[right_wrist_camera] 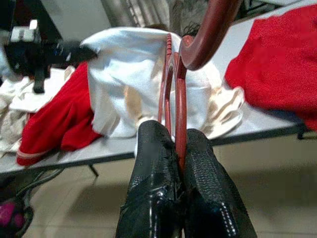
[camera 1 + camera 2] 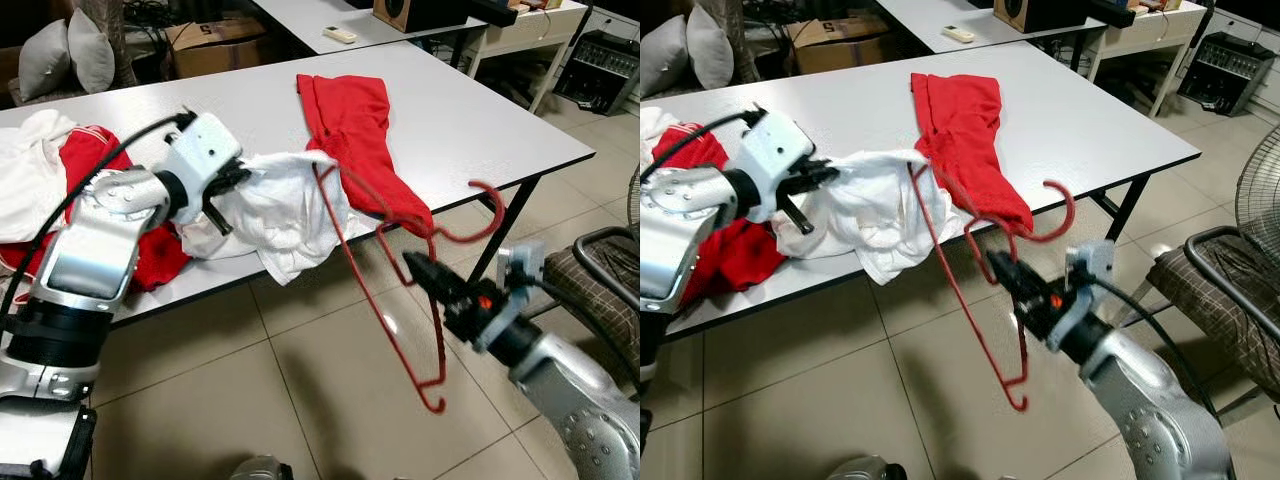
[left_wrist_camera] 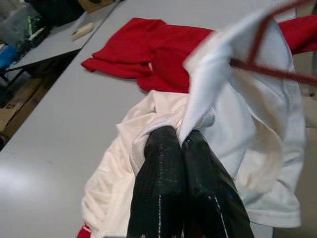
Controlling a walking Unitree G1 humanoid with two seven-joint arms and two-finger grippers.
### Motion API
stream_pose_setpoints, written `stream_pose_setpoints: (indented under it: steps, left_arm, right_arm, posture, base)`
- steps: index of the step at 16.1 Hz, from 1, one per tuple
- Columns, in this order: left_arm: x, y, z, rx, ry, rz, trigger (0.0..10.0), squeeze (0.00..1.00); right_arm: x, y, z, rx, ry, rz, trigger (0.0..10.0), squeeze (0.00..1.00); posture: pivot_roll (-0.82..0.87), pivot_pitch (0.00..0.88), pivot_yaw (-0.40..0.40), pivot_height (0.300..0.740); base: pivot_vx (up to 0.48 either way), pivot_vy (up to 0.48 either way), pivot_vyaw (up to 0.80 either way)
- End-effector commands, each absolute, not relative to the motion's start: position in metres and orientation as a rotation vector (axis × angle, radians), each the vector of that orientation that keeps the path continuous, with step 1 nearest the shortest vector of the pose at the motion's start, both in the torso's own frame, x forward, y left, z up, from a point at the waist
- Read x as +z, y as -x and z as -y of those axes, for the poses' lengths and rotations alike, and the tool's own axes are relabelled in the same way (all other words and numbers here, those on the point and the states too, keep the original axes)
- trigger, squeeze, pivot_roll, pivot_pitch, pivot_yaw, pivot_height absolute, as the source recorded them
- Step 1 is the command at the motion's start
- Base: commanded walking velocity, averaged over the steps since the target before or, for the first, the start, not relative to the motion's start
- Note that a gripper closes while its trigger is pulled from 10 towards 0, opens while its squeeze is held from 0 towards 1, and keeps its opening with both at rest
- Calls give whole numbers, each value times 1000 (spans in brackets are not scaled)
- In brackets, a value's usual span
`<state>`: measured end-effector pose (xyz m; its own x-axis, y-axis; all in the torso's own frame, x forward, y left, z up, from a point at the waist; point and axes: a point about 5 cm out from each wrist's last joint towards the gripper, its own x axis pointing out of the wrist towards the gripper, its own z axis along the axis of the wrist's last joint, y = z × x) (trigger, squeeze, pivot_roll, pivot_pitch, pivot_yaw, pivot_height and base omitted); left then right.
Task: Hang hanger
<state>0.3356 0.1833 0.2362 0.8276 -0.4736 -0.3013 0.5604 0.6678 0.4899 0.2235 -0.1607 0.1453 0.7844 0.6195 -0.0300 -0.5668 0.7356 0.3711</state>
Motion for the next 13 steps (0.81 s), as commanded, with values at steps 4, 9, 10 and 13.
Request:
stream_pose_setpoints:
  steps: [4,9,10,13]
  left_arm:
    - [247,-341,-166,-593,-551,-75,0,0]
    - [257,-348,-159,-582,-533,-20,0,0]
    - [258,-348,-159,-586,-534,-18,0,0]
    - [256,-345,-154,-638,-551,-24,0,0]
  right_arm:
    - [139,-209,154,760,-287,-264,10000,0]
    - [139,-198,152,804,-280,-273,10000,0]
    - [140,-197,152,816,-281,-273,10000,0]
    - [140,-207,152,784,-283,-256,10000,0]
  posture:
    - [-59,14,25,740]
    - [-65,14,36,740]
    - [-65,14,36,740]
    - [-62,10,37,740]
  base:
    - [0,0,0]
    - [0,0,0]
    - [0,0,0]
    - [0,0,0]
